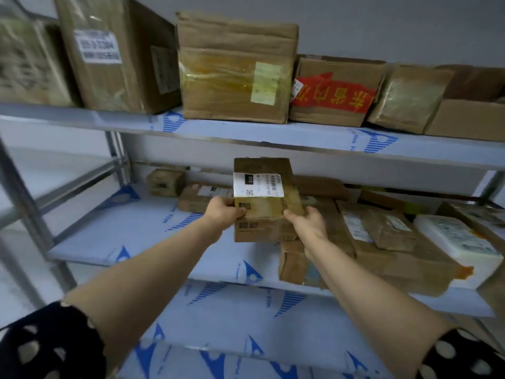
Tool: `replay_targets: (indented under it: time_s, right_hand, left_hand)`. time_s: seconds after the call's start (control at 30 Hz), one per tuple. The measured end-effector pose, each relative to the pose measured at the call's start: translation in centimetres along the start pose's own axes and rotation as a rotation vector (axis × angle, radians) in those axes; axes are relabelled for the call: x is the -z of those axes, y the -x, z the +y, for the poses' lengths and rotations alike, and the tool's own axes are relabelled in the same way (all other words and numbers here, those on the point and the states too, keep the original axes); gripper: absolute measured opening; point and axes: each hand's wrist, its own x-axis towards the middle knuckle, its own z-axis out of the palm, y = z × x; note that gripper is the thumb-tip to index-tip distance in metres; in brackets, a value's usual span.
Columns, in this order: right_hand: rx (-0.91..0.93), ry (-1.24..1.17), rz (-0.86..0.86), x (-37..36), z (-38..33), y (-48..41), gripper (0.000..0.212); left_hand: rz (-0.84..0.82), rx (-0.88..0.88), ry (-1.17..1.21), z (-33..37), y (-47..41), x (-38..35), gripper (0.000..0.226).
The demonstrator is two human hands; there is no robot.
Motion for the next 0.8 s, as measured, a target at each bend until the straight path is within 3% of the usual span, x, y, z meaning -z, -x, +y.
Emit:
replay_targets:
  time_s: [0.17, 0.53, 0.8]
  right_hand:
    - [0.084, 0.061, -0.213, -5.7, 0.2, 3.0, 0.03]
    - [0.071, 0.1, -0.505, -21.5, 1.3, 13.1, 0.031]
    - [0.078, 0.198, -0.711, -37.7, 2.0, 25.3, 0.026]
  left_hand:
    - [0.174, 0.055, 0.013, -3.2, 3.0, 5.9, 0.026]
    - [0.422, 0.199, -0.074, -10.9, 10.1, 22.1, 0.022]
    - [0.567, 0.342, -0.047, -19.4, 16.9, 39.8, 0.023]
